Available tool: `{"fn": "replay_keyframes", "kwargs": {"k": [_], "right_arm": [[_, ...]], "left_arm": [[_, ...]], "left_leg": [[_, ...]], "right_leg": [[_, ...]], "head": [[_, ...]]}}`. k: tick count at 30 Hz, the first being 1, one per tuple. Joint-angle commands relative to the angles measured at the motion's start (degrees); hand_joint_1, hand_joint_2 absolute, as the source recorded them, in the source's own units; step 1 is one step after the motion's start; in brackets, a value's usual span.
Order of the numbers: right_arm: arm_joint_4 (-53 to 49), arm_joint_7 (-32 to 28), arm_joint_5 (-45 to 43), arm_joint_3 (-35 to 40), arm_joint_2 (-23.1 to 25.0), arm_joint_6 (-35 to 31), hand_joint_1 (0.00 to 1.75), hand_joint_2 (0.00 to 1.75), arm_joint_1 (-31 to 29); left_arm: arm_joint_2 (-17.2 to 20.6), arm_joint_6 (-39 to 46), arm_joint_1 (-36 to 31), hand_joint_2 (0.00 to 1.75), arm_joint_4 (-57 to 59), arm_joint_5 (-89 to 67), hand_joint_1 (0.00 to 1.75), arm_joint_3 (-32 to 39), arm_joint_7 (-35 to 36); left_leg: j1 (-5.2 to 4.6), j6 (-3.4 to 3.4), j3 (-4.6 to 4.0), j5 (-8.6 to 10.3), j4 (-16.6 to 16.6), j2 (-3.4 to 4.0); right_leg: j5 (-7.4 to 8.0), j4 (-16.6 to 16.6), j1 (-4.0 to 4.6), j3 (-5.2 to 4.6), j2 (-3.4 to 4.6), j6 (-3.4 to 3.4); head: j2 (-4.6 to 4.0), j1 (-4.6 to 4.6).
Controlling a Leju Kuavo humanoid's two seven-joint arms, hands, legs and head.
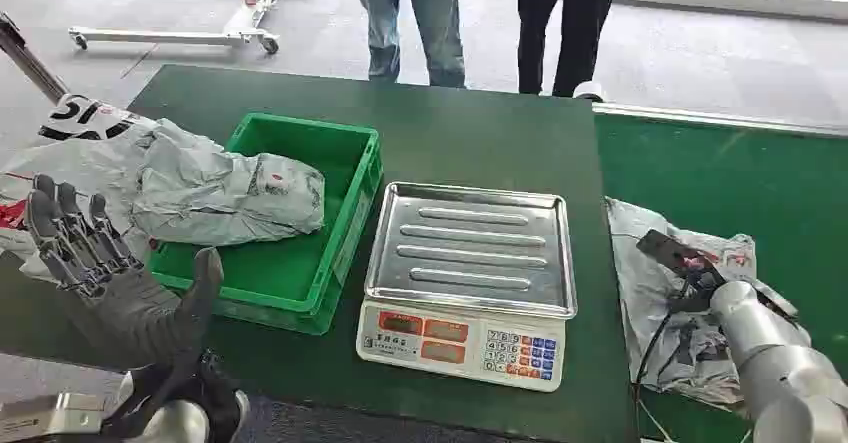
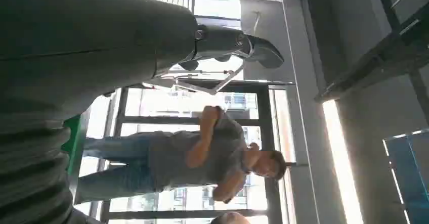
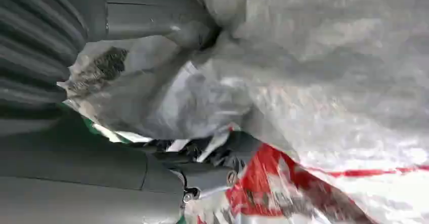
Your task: Moved the parcel from conveyor to table for the left to box.
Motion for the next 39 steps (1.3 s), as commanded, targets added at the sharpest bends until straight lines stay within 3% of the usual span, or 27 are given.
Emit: {"fn": "replay_keyframes", "kwargs": {"k": [1, 2, 6, 18, 22, 24, 26, 27, 28, 32, 39], "right_arm": [[2.89, -0.27, -0.13, 1.13, 2.52, 0.05, 1.75, 1.75, -2.63], [2.89, -0.27, -0.13, 1.13, 2.52, 0.05, 1.75, 1.75, -2.63], [2.89, -0.27, -0.13, 1.13, 2.52, 0.05, 1.75, 1.75, -2.63], [2.76, -1.36, -0.03, 1.9, 3.58, 0.18, 1.75, 1.75, -3.01], [0.42, -0.4, 0.47, 2.67, 5.54, -10.7, 1.75, 1.75, -4.02], [-5.7, 0.95, 1.37, 3.66, 8.02, -29.65, 1.75, 1.75, -4.09], [-12.58, 1.6, 2.82, 5.51, 9.44, -35.47, 1.75, 1.75, -3.47], [-17.71, 1.54, 3.59, 6.66, 10.0, -37.04, 1.75, 1.75, -2.45], [-22.7, 2.14, 3.83, 7.41, 10.33, -35.76, 1.75, 1.75, -0.64], [-30.99, 2.25, 4.3, 9.23, 10.2, -35.54, 1.75, 1.75, 1.66], [-33.75, 2.62, 3.23, 9.7, 8.99, -38.22, 1.75, 1.75, 4.32]], "left_arm": [[0.06, 0.2, -0.12, 1.75, 1.1, -0.26, 0.0, 1.58, 0.17], [0.06, 0.2, -0.12, 1.75, 1.1, -0.26, 0.0, 1.58, 0.17], [0.06, 0.2, -0.12, 1.75, 1.1, -0.26, 0.0, 1.58, 0.17], [-0.33, 0.25, 1.18, 1.75, -0.55, -0.79, 0.0, 2.2, 0.17], [-0.71, 1.05, 3.34, 1.75, -3.1, -1.42, 0.0, 3.43, 0.17], [-0.85, 2.09, 5.55, 1.75, -5.24, -2.06, 0.0, 3.47, 0.17], [-0.58, 2.77, 6.14, 1.75, -5.77, -2.27, 0.0, 2.68, 0.17], [-0.45, 3.08, 5.94, 1.75, -5.51, -2.32, 0.0, 2.28, 0.17], [-0.26, 3.41, 5.7, 1.75, -5.19, -2.28, 0.0, 1.96, 0.17], [-0.02, 4.11, 4.71, 1.75, -3.91, -2.04, 0.0, 1.32, 0.17], [-0.2, 4.25, 3.67, 1.75, -2.82, -1.64, 0.0, 0.59, 0.17]], "left_leg": [[0.02, 0.0, 0.08, 0.0, -0.05, -0.03], [0.05, 0.0, 0.18, 0.01, -0.14, -0.06], [0.02, 0.0, 0.07, -0.01, -0.04, -0.03], [0.01, 0.0, 0.1, -0.02, -0.06, 0.0], [0.01, -0.01, 0.09, -0.02, -0.06, 0.08], [-0.01, -0.01, 0.05, -0.05, -0.03, 0.2], [-0.02, -0.01, 0.0, -0.05, -0.01, 0.26], [-0.05, -0.01, 0.04, -0.07, -0.04, 0.38], [-0.05, 0.0, -0.06, -0.03, 0.0, 0.2], [-0.01, -0.01, 0.03, 0.03, -0.08, -0.07], [0.03, 0.0, 0.13, 0.03, -0.14, -0.21]], "right_leg": [[0.05, -0.04, -0.01, 0.01, 0.39, -0.07], [0.09, -0.14, 0.0, 0.07, 0.65, -0.11], [0.04, -0.04, 0.0, 0.01, 0.33, -0.05], [0.05, -0.04, -0.02, 0.01, 0.46, -0.07], [0.06, -0.03, -0.02, -0.03, 0.56, -0.08], [0.08, 0.02, -0.03, -0.11, 0.72, -0.08], [0.08, 0.06, -0.04, -0.17, 0.72, -0.07], [0.1, 0.09, -0.09, -0.23, 1.05, -0.11], [0.06, 0.11, -0.07, -0.21, 0.65, -0.08], [0.04, 0.0, -0.03, -0.08, 0.45, -0.09], [0.04, -0.11, -0.02, 0.05, 0.46, -0.1]], "head": [[0.0, 0.0], [0.0, 0.0], [0.0, 0.0], [0.0, 0.0], [0.0, 0.0], [0.0, 0.02], [0.0, 0.0], [0.0, 0.0], [0.0, 0.0], [0.0, 0.02], [0.0, 0.0]]}}
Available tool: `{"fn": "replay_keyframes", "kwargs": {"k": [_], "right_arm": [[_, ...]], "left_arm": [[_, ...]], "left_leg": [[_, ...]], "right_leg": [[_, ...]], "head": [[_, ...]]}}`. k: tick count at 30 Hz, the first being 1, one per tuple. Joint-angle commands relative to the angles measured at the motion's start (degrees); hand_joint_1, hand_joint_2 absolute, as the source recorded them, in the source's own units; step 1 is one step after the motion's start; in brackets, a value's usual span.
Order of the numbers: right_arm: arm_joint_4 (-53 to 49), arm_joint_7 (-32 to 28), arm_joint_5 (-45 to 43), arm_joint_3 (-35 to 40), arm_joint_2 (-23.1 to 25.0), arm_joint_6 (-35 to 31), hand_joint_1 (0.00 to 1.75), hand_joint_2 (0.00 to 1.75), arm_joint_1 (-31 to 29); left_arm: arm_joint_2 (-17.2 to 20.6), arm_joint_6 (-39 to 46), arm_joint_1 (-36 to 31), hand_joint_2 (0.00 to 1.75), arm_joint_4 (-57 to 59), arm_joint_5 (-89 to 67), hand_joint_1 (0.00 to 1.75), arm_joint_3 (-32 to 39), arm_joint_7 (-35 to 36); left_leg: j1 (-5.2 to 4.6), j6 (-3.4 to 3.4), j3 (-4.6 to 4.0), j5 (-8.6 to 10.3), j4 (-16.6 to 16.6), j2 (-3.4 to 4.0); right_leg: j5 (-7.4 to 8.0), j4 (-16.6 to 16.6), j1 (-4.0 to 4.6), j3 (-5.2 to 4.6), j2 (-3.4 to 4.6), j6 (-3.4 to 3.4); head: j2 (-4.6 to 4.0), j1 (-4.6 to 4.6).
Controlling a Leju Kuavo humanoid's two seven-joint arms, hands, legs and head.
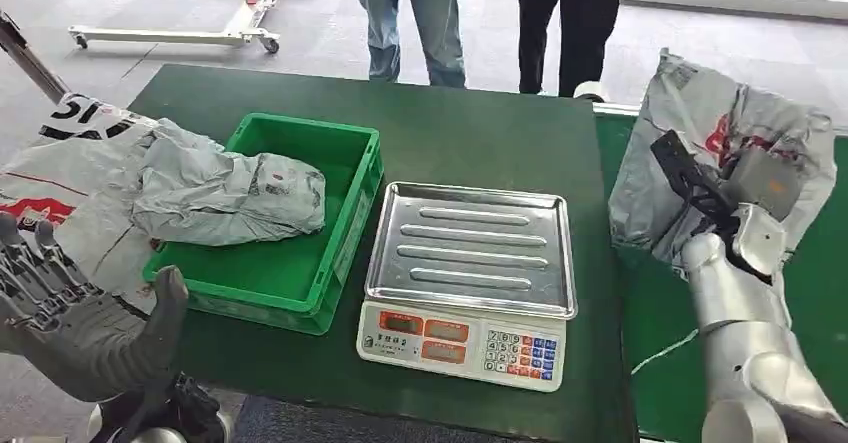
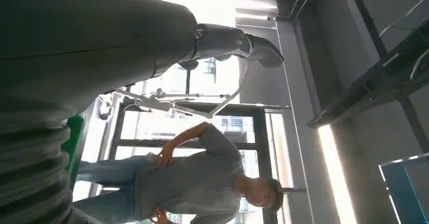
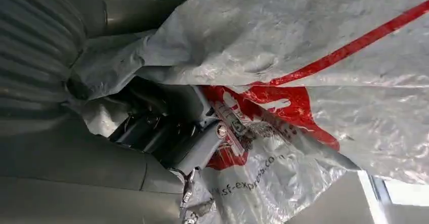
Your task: Moved the parcel from conveyor to table for the left to box.
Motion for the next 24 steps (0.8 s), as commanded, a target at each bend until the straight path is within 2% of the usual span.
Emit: {"fn": "replay_keyframes", "kwargs": {"k": [1, 3, 4, 5, 6, 7, 8, 9, 11, 13, 15, 16, 17, 19, 20, 24], "right_arm": [[-9.14, 0.18, -1.1, 3.52, 0.88, -3.55, 1.75, 1.75, 2.65], [-12.81, -2.05, -0.91, 4.87, 1.15, -10.65, 1.75, 1.75, 4.48], [-16.96, -9.67, -5.26, 8.09, 1.94, -14.66, 1.75, 1.75, 6.54], [-18.79, -12.07, -7.19, 8.89, 2.34, -14.62, 1.75, 1.75, 7.36], [-27.75, -18.86, -12.92, 13.53, 4.75, -14.69, 1.75, 1.75, 11.19], [-27.75, -18.86, -12.92, 13.53, 4.75, -14.69, 1.75, 1.75, 11.19], [-34.57, -21.02, -9.52, 15.47, 6.24, -14.95, 1.75, 1.75, 13.45], [-37.02, -19.59, -6.73, 16.39, 8.4, -14.95, 1.75, 1.75, 15.5], [-39.55, -20.05, -5.84, 17.81, 8.89, -14.95, 1.75, 1.75, 16.45], [-47.66, -23.89, -5.29, 20.98, 9.99, -14.95, 1.75, 1.75, 18.8], [-54.37, -25.72, -0.79, 24.89, 12.15, -14.95, 1.75, 1.75, 20.95], [-58.33, -24.97, 3.14, 29.12, 11.63, -14.95, 1.75, 1.75, 21.71], [-58.69, -24.9, 3.14, 30.0, 11.17, -14.95, 1.75, 1.75, 21.59], [-59.36, -24.76, 3.14, 34.64, 9.1, -14.95, 1.75, 1.75, 21.12], [-58.03, -20.61, 1.67, 38.6, 5.81, -14.95, 1.75, 1.75, 19.61], [-56.42, -19.82, 3.14, 40.16, 8.04, -14.95, 1.75, 1.75, 20.65]], "left_arm": [[0.22, 0.15, -1.39, 1.75, 2.8, 0.52, 0.0, -0.51, 0.22], [-0.08, -0.36, -1.71, 1.75, 3.1, 0.72, 0.0, -0.44, 0.22], [-0.23, -0.52, -1.89, 1.75, 3.42, 0.65, 0.0, -0.4, 0.22], [-0.18, -0.5, -1.97, 1.75, 3.46, 0.64, 0.0, -0.44, 0.22], [-0.11, -0.95, -2.41, 1.75, 4.0, 0.93, 0.0, -0.44, 0.22], [-0.11, -0.95, -2.41, 1.75, 4.0, 0.93, 0.0, -0.44, 0.22], [-0.12, -1.32, -2.8, 1.75, 4.4, 1.07, 0.0, -0.48, 0.22], [-0.29, -1.31, -3.35, 1.75, 4.97, 1.08, 0.0, -0.45, 0.22], [-0.41, -1.52, -3.54, 1.75, 5.25, 1.12, 0.0, -0.42, 0.22], [-0.54, -1.75, -3.79, 1.75, 5.44, 1.22, 0.0, -0.46, 0.22], [-0.85, -2.14, -4.06, 1.75, 5.7, 1.36, 0.0, -0.34, 0.22], [-1.16, -3.03, -4.2, 1.75, 6.02, 1.62, 0.0, -0.21, 0.22], [-1.23, -3.08, -4.24, 1.75, 6.11, 1.6, 0.0, -0.16, 0.22], [-1.74, -4.22, -5.1, 1.75, 6.77, 1.87, 0.0, 0.01, 0.22], [-1.89, -5.65, -5.98, 1.75, 7.32, 2.77, 0.0, 1.77, 0.22], [-2.39, -4.99, -6.39, 1.75, 7.68, 1.57, 0.0, 0.58, 0.22]], "left_leg": [[0.06, 0.01, 0.2, 0.03, -0.19, -0.26], [0.0, 0.01, 0.06, 0.0, -0.05, -0.14], [0.02, 0.01, 0.08, 0.02, -0.09, -0.18], [0.04, 0.01, 0.12, 0.03, -0.14, -0.24], [0.02, -0.01, 0.08, 0.0, -0.1, -0.1], [0.04, -0.02, 0.14, 0.0, -0.14, -0.12], [0.01, -0.03, 0.09, -0.01, -0.1, 0.02], [0.05, -0.05, 0.12, -0.02, -0.14, 0.04], [0.05, -0.07, 0.16, -0.02, -0.16, 0.08], [0.07, -0.1, 0.14, -0.02, -0.16, 0.06], [0.09, -0.1, 0.08, 0.03, -0.15, -0.11], [0.11, -0.13, 0.08, 0.02, -0.14, -0.1], [0.08, -0.11, 0.06, 0.01, -0.17, -0.11], [0.12, -0.09, 0.16, -0.04, -0.19, -0.05], [0.09, -0.13, 0.06, -0.02, -0.12, 0.05], [0.13, -0.11, 0.19, 0.03, -0.23, -0.23]], "right_leg": [[0.08, -0.21, 0.0, 0.18, 0.54, -0.11], [0.02, -0.04, -0.04, 0.03, 0.26, -0.06], [0.04, -0.09, -0.04, 0.04, 0.38, -0.09], [0.06, -0.14, -0.03, 0.09, 0.47, -0.11], [0.04, -0.08, -0.03, 0.02, 0.39, -0.09], [0.04, -0.12, -0.03, 0.07, 0.53, -0.12], [0.04, -0.06, -0.04, 0.01, 0.45, -0.09], [0.05, -0.08, 0.01, 0.0, 0.65, -0.14], [0.04, -0.08, 0.04, 0.02, 0.69, -0.16], [-0.01, -0.05, 0.08, -0.06, 0.63, -0.18], [-0.06, -0.02, 0.1, -0.08, 0.48, -0.18], [-0.1, -0.01, 0.11, -0.09, 0.56, -0.23], [-0.14, 0.01, 0.09, -0.06, 0.43, -0.27], [-0.13, -0.06, 0.11, -0.01, 0.68, -0.3], [-0.14, 0.02, 0.11, -0.09, 0.47, -0.26], [-0.11, -0.13, 0.11, 0.08, 0.51, -0.31]], "head": [[0.0, 0.02], [0.0, 0.0], [0.0, 0.0], [0.0, 0.0], [0.0, 0.02], [0.0, 0.0], [0.0, 0.02], [0.0, 0.0], [0.0, 0.0], [0.0, -0.04], [0.0, -0.02], [0.0, 0.02], [0.0, 0.0], [0.0, 0.0], [0.0, 0.0], [0.0, 0.0]]}}
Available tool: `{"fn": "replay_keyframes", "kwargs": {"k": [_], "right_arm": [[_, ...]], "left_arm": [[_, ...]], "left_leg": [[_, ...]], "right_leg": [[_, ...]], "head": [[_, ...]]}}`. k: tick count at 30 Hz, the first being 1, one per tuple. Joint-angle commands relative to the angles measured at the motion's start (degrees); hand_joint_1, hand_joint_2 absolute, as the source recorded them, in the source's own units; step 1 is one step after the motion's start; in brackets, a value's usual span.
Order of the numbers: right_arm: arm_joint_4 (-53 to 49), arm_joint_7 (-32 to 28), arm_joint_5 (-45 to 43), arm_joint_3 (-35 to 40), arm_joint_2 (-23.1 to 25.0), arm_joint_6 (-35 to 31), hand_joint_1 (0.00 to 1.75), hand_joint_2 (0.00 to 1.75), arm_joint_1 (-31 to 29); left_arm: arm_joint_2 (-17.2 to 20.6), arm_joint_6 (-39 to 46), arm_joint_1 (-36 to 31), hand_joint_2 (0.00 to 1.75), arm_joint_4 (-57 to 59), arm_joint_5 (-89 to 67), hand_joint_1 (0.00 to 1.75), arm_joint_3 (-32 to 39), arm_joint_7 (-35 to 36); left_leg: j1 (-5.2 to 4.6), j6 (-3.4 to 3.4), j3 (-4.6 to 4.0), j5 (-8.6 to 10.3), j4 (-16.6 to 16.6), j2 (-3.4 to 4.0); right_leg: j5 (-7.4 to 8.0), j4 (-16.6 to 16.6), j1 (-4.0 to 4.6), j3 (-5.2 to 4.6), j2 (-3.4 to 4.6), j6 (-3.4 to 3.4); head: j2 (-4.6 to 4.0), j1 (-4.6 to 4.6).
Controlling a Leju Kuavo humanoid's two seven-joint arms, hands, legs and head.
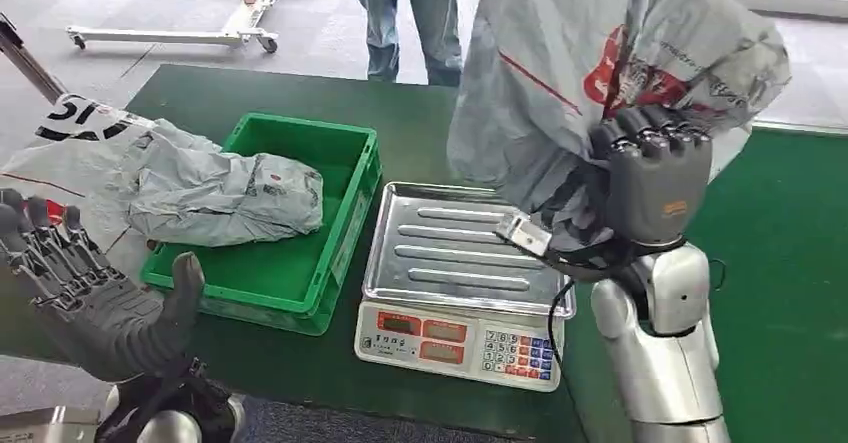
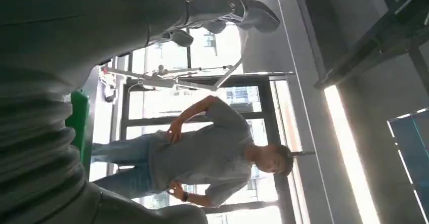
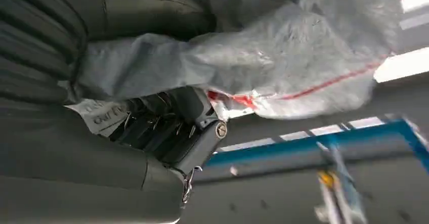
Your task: Moved the parcel from conveyor to table for the left to box.
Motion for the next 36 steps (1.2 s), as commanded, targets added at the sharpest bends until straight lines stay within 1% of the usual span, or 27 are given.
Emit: {"fn": "replay_keyframes", "kwargs": {"k": [1, 2, 3, 5, 6, 8, 9, 10, 11, 12, 13, 14, 15, 17, 18, 19, 21, 22, 23, 26, 27, 28, 29, 30, 32, 33, 36], "right_arm": [[-3.92, 4.74, 0.24, 14.14, -1.6, 0.11, 1.75, 1.75, -0.04], [-0.75, 3.37, -0.75, 12.92, 0.0, 0.11, 1.75, 1.75, -1.58], [0.41, 5.46, -0.12, 13.43, 0.74, 0.11, 1.75, 1.75, -0.47], [3.22, 6.41, -0.21, 13.02, 1.28, 0.11, 1.75, 1.75, -1.94], [7.07, 7.99, -0.5, 11.81, 1.97, 0.11, 1.75, 1.75, -2.77], [7.07, 7.99, -0.5, 11.81, 1.97, 0.11, 1.75, 1.75, -2.77], [7.07, 7.99, -0.5, 11.81, 1.97, 0.11, 1.75, 1.75, -2.77], [7.07, 7.99, -0.5, 11.81, 1.97, 0.11, 1.75, 1.75, -2.77], [8.16, 10.22, 0.24, 9.07, 0.6, 0.11, 1.75, 1.75, -3.56], [12.43, 13.09, 0.24, 8.1, 0.09, 0.11, 1.75, 1.75, -4.19], [16.8, 18.34, 0.24, 10.39, -2.01, 0.11, 1.75, 1.75, -7.02], [21.44, 22.91, 0.24, 11.92, -1.57, 0.11, 1.75, 1.75, -7.87], [29.3, 22.68, -0.48, 9.28, 0.48, 0.11, 1.75, 1.75, -10.31], [36.71, 19.24, -5.34, 7.41, 1.17, 0.11, 1.75, 1.75, -12.63], [38.61, 18.18, -6.51, 6.6, 1.46, 0.11, 1.75, 1.75, -13.35], [42.62, 14.54, -10.79, 5.5, 2.51, 0.89, 1.75, 1.75, -14.48], [44.64, 11.85, -13.26, 4.86, 3.06, 1.29, 1.75, 1.75, -15.31], [45.92, 10.11, -13.86, 4.97, 3.49, 3.49, 1.75, 1.75, -15.79], [45.75, 7.71, -16.18, 5.03, 3.97, 4.77, 1.75, 1.75, -15.65], [43.99, -3.21, -25.65, 5.7, 4.27, 14.66, 1.75, 1.75, -14.52], [43.03, -10.17, -30.99, 6.92, 3.7, 22.08, 1.75, 1.75, -14.03], [43.03, -10.17, -30.99, 6.92, 3.7, 22.08, 1.75, 1.75, -14.03], [43.03, -10.17, -30.99, 6.92, 3.7, 22.08, 1.75, 1.75, -14.03], [41.99, -14.31, -33.69, 8.22, 3.0, 26.43, 1.75, 1.75, -12.91], [41.63, -15.8, -34.65, 8.74, 2.87, 27.99, 1.75, 1.75, -12.59], [40.37, -18.44, -36.2, 10.67, 2.39, 31.46, 1.75, 1.75, -11.77], [39.85, -18.95, -37.11, 12.35, 2.23, 32.99, 1.75, 1.75, -11.94]], "left_arm": [[-1.13, -0.9, -3.38, 1.75, 4.5, 0.04, 0.0, 0.44, 0.17], [-2.36, -1.38, -3.81, 1.75, 4.8, -1.15, 0.0, 0.94, 0.17], [-1.33, -0.5, -3.87, 1.75, 4.24, -0.56, 0.0, 0.94, 0.17], [-1.15, -0.23, -3.88, 1.75, 4.0, -0.48, 0.0, 1.01, 0.17], [-0.98, 0.15, -3.66, 1.75, 3.74, -0.58, 0.0, 1.02, 0.17], [-0.98, 0.15, -3.66, 1.75, 3.74, -0.58, 0.0, 1.02, 0.17], [-0.98, 0.15, -3.66, 1.75, 3.74, -0.58, 0.0, 1.02, 0.17], [-0.98, 0.15, -3.66, 1.75, 3.74, -0.58, 0.0, 1.02, 0.17], [-0.86, 0.35, -3.35, 1.75, 3.57, -0.75, 0.0, 0.92, 0.17], [-0.88, 0.64, -3.09, 1.75, 3.42, -0.92, 0.0, 0.82, 0.17], [-0.71, 1.25, -2.79, 1.75, 3.16, -1.04, 0.0, 0.52, 0.17], [-0.55, 1.24, -2.7, 1.75, 3.22, -0.98, 0.0, 0.14, 0.17], [-0.47, 0.88, -2.88, 1.75, 3.35, -0.71, 0.0, -0.05, 0.17], [-0.48, 0.82, -3.22, 1.75, 3.6, -0.74, 0.0, -0.24, 0.17], [-0.38, 0.73, -3.41, 1.75, 3.78, -0.61, 0.0, -0.39, 0.17], [-0.32, 0.77, -3.78, 1.75, 4.12, -0.5, 0.0, -0.53, 0.17], [-0.11, 0.56, -4.22, 1.75, 4.47, -0.23, 0.0, -0.73, 0.17], [0.08, 0.59, -4.55, 1.75, 4.75, -0.08, 0.0, -0.91, 0.17], [0.12, 0.61, -4.74, 1.75, 4.91, 0.02, 0.0, -0.84, 0.17], [0.1, -0.81, -5.7, 1.75, 5.69, 0.66, 0.0, -0.58, 0.17], [-0.18, -1.92, -6.16, 1.75, 6.19, 0.82, 0.0, -0.25, 0.17], [-0.18, -1.92, -6.16, 1.75, 6.19, 0.82, 0.0, -0.25, 0.17], [-0.18, -1.92, -6.16, 1.75, 6.19, 0.82, 0.0, -0.25, 0.17], [-0.38, -2.38, -6.69, 1.75, 6.81, 0.89, 0.0, -0.06, 0.17], [-0.43, -2.53, -6.71, 1.75, 6.89, 0.89, 0.0, -0.05, 0.17], [-0.31, -2.41, -6.54, 1.75, 6.91, 0.74, 0.0, -0.11, 0.17], [-0.04, -1.74, -5.83, 1.75, 6.39, 0.58, 0.0, -0.15, 0.17]], "left_leg": [[0.0, 0.04, 0.1, 0.03, -0.07, -0.22], [0.04, 0.05, 0.16, 0.04, -0.12, -0.26], [0.0, 0.03, 0.08, 0.02, -0.06, -0.09], [0.05, 0.03, 0.2, 0.06, -0.16, -0.17], [0.01, 0.02, 0.09, 0.02, -0.05, -0.05], [0.06, 0.03, 0.23, 0.07, -0.18, -0.11], [0.04, 0.02, 0.19, 0.04, -0.12, -0.09], [0.05, 0.03, 0.26, 0.05, -0.18, -0.13], [0.03, 0.02, 0.15, 0.02, -0.07, -0.1], [0.05, 0.03, 0.22, 0.04, -0.13, -0.18], [0.04, 0.05, 0.25, 0.07, -0.2, -0.31], [0.06, 0.04, 0.23, 0.01, -0.08, -0.1], [0.03, 0.07, 0.35, 0.04, -0.18, -0.05], [0.04, 0.05, 0.32, 0.03, -0.14, 0.03], [0.06, 0.07, 0.44, 0.11, -0.28, -0.02], [0.04, 0.05, 0.3, 0.06, -0.12, 0.0], [0.02, 0.04, 0.24, 0.03, -0.06, -0.02], [0.01, 0.03, 0.29, 0.09, -0.17, -0.03], [0.04, 0.03, 0.18, 0.07, -0.06, -0.12], [0.02, 0.03, 0.2, 0.09, -0.08, -0.13], [0.04, 0.02, 0.26, 0.12, -0.16, -0.18], [0.01, 0.02, 0.17, 0.09, -0.06, -0.16], [0.01, 0.02, 0.21, 0.12, -0.14, -0.26], [0.02, 0.02, 0.13, 0.08, -0.04, -0.17], [0.03, 0.02, 0.14, 0.08, -0.05, -0.18], [0.02, 0.04, 0.2, 0.1, -0.12, -0.28], [0.02, 0.03, 0.13, 0.07, -0.06, -0.15]], "right_leg": [[0.03, -0.07, -0.05, 0.1, 0.27, -0.04], [0.07, -0.15, -0.02, 0.17, 0.38, -0.06], [0.04, -0.06, -0.05, 0.04, 0.32, -0.04], [0.1, -0.16, -0.04, 0.15, 0.55, -0.1], [0.06, -0.05, -0.05, 0.05, 0.37, -0.05], [0.15, -0.19, -0.02, 0.17, 0.66, -0.1], [0.09, -0.13, -0.01, 0.17, 0.47, -0.07], [0.11, -0.18, -0.02, 0.21, 0.61, -0.1], [0.07, -0.08, -0.01, 0.14, 0.38, -0.06], [0.09, -0.14, -0.01, 0.19, 0.53, -0.09], [0.12, -0.22, -0.03, 0.25, 0.55, -0.09], [0.09, -0.14, 0.01, 0.23, 0.43, -0.04], [0.16, -0.22, -0.04, 0.28, 0.67, -0.05], [0.14, -0.19, -0.01, 0.26, 0.59, -0.05], [0.26, -0.33, -0.02, 0.36, 0.82, -0.08], [0.16, -0.17, -0.02, 0.27, 0.55, -0.05], [0.1, -0.08, -0.04, 0.2, 0.45, -0.05], [0.18, -0.15, -0.06, 0.2, 0.64, -0.09], [0.18, -0.09, 0.0, 0.17, 0.37, -0.06], [0.16, -0.09, -0.03, 0.16, 0.4, -0.07], [0.19, -0.17, -0.02, 0.2, 0.56, -0.11], [0.12, -0.06, -0.03, 0.15, 0.31, -0.07], [0.14, -0.12, -0.03, 0.19, 0.4, -0.09], [0.12, -0.05, -0.01, 0.12, 0.27, -0.06], [0.11, -0.07, 0.0, 0.12, 0.26, -0.06], [0.13, -0.13, -0.02, 0.18, 0.35, -0.08], [0.11, -0.08, 0.0, 0.11, 0.29, -0.05]], "head": [[0.0, 0.0], [0.0, 0.02], [0.0, 0.0], [0.0, 0.0], [0.0, 0.0], [0.0, 0.0], [0.0, 0.0], [0.0, 0.0], [0.0, 0.0], [0.0, 0.0], [0.0, 0.0], [0.0, 0.0], [0.0, 0.0], [0.0, 0.0], [0.0, 0.0], [0.0, 0.02], [0.0, -0.02], [0.0, 0.0], [0.0, 0.0], [0.0, 0.0], [0.0, 0.0], [0.0, 0.0], [0.0, 0.0], [0.0, -0.02], [0.0, -0.02], [0.0, 0.0], [0.0, 0.0]]}}
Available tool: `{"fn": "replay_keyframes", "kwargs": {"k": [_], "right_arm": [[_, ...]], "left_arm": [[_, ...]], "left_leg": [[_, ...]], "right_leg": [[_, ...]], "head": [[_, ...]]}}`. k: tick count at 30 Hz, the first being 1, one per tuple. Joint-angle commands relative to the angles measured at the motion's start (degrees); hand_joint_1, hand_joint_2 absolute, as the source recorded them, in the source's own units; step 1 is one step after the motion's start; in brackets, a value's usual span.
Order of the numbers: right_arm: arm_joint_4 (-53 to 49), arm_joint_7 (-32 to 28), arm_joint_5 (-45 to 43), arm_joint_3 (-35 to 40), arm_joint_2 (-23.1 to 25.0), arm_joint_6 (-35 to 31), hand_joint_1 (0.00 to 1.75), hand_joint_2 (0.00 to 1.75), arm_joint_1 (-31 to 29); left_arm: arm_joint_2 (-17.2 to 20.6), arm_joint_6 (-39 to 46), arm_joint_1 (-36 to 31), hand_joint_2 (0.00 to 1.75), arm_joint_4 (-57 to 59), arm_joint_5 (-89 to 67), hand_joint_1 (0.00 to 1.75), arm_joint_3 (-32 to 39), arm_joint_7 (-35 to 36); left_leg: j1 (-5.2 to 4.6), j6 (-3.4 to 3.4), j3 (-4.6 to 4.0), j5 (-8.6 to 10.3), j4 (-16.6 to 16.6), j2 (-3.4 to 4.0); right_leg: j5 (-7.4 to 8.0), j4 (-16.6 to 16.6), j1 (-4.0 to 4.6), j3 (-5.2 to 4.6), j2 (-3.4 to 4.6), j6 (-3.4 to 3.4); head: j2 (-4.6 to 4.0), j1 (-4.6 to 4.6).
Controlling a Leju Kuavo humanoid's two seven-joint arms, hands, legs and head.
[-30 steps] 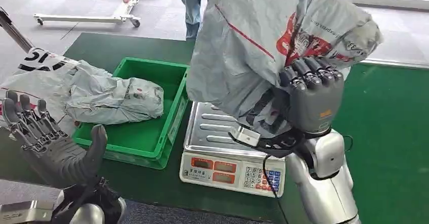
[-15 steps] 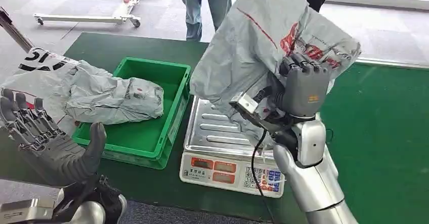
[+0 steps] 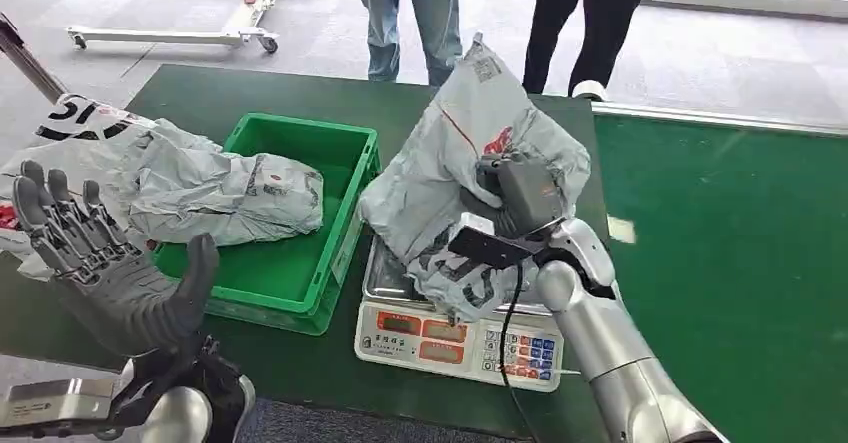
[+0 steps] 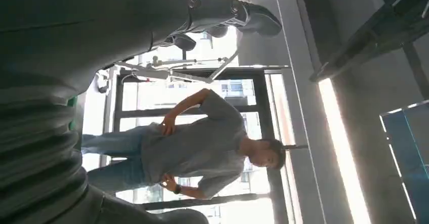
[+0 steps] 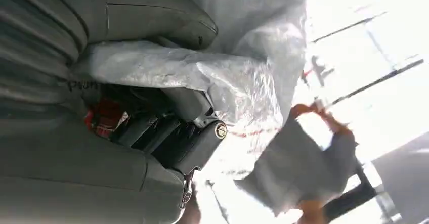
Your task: Moved the parcel from conveyor to table for the left to box.
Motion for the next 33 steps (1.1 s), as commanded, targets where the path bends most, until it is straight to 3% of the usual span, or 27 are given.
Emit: {"fn": "replay_keyframes", "kwargs": {"k": [1, 3, 4, 7, 8, 11, 12, 19, 29, 30, 33], "right_arm": [[3.43, -4.0, -3.19, 5.21, -0.57, 6.28, 1.75, 1.75, -1.25], [4.35, -3.18, -3.15, 5.96, -0.59, 6.94, 1.75, 1.75, -2.27], [4.61, -2.65, -2.85, 6.14, -0.62, 6.76, 0.96, 1.75, -2.45], [4.76, -1.51, -1.96, 6.18, -0.61, 5.36, 0.96, 1.75, -2.58], [4.76, -1.51, -1.96, 6.18, -0.61, 5.36, 0.0, 1.75, -2.58], [5.76, 0.5, -1.45, 6.08, -0.34, 2.85, 0.0, 1.75, -3.34], [5.17, 0.8, -1.99, 5.55, -0.46, 1.48, 0.0, 0.0, -3.23], [-3.0, 2.98, -5.28, 3.63, -1.5, 1.83, 0.0, 0.0, -0.49], [-3.21, 4.18, -4.04, 3.62, -1.7, 1.12, 0.0, 0.0, -0.01], [-3.91, 4.33, -3.29, 3.27, -1.66, -1.18, 0.0, 0.0, 0.17], [-8.49, 8.0, 4.38, 0.19, -0.58, -18.55, 0.0, 0.0, 1.68]], "left_arm": [[1.03, 0.51, -1.42, 1.75, 3.4, -0.08, 0.0, -0.15, 0.17], [1.64, 1.39, -0.55, 1.75, 2.8, -0.08, 0.0, -0.39, 0.17], [1.79, 1.53, -0.48, 1.75, 2.71, -0.03, 0.0, -0.52, 0.17], [1.89, 1.79, -0.31, 1.75, 2.59, -0.02, 0.0, -0.57, 0.17], [1.89, 1.79, -0.31, 1.75, 2.59, -0.02, 0.0, -0.57, 0.17], [2.15, 2.88, 0.93, 1.75, 1.87, 0.2, 0.0, -0.98, 0.17], [2.12, 3.2, 1.44, 1.75, 1.63, 0.17, 0.0, -0.99, 0.17], [2.57, 3.97, 1.57, 1.75, 2.03, 0.21, 0.0, -1.96, 0.17], [3.28, 4.81, 2.08, 1.75, 1.91, 0.23, 0.0, -2.56, 0.17], [3.35, 4.89, 2.15, 1.75, 2.12, 0.3, 0.0, -2.69, 0.17], [3.3, 4.94, 2.39, 1.75, 3.52, 0.4, 0.0, -2.91, 0.17]], "left_leg": [[0.02, 0.03, 0.18, 0.03, -0.14, -0.21], [0.04, 0.02, 0.16, 0.03, -0.13, -0.22], [0.01, 0.02, 0.07, 0.01, -0.04, -0.1], [0.04, 0.02, 0.13, 0.02, -0.09, -0.15], [-0.01, 0.02, 0.09, 0.02, -0.06, -0.11], [0.03, 0.02, 0.14, 0.01, -0.1, -0.16], [0.0, 0.02, 0.1, 0.0, -0.06, -0.08], [0.0, 0.03, 0.08, 0.02, -0.07, -0.25], [0.02, 0.02, 0.11, 0.02, -0.06, -0.19], [0.05, 0.03, 0.13, 0.03, -0.1, -0.28], [0.0, 0.02, 0.07, 0.03, -0.06, -0.26]], "right_leg": [[0.05, -0.13, -0.03, 0.16, 0.41, -0.06], [0.06, -0.13, -0.02, 0.14, 0.43, -0.07], [0.02, -0.04, -0.03, 0.05, 0.25, -0.04], [0.06, -0.1, -0.01, 0.11, 0.4, -0.06], [0.03, -0.03, -0.05, 0.06, 0.28, -0.04], [0.05, -0.1, -0.02, 0.11, 0.45, -0.07], [0.03, -0.04, -0.04, 0.07, 0.34, -0.04], [0.01, -0.06, -0.04, 0.07, 0.27, -0.05], [0.02, -0.08, -0.02, 0.09, 0.23, -0.04], [0.03, -0.14, 0.0, 0.14, 0.3, -0.05], [0.0, -0.06, -0.03, 0.07, 0.16, -0.04]], "head": [[0.0, 0.0], [0.0, 0.0], [0.0, 0.0], [0.0, 0.0], [0.0, 0.0], [0.0, 0.0], [0.0, 0.0], [-0.02, 0.0], [0.0, 0.0], [0.0, 0.0], [0.0, 0.0]]}}
